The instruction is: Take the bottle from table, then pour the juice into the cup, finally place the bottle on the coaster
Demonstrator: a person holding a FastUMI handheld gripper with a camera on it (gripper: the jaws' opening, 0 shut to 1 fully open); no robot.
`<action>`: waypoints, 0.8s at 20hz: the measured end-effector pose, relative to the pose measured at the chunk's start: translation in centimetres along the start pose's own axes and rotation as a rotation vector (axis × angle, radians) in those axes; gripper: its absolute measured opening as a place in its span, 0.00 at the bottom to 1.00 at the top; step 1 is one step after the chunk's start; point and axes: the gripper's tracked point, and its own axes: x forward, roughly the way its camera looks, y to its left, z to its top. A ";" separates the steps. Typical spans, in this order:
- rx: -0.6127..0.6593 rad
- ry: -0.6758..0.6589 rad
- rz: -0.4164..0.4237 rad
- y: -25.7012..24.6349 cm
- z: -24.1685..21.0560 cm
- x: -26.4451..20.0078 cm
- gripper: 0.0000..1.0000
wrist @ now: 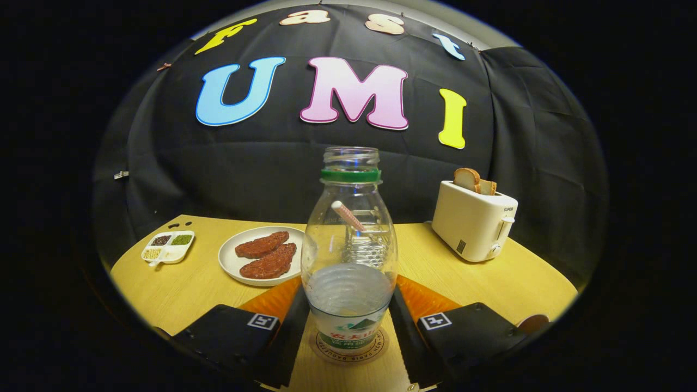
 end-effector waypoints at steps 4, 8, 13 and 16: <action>-0.004 0.007 0.012 0.4 0.1 -0.8 1.00; -0.020 0.025 0.012 0.4 0.1 -2.5 0.98; -0.038 0.036 0.002 0.1 0.8 -6.4 0.97; -0.055 0.005 0.020 -0.7 3.0 -10.6 0.98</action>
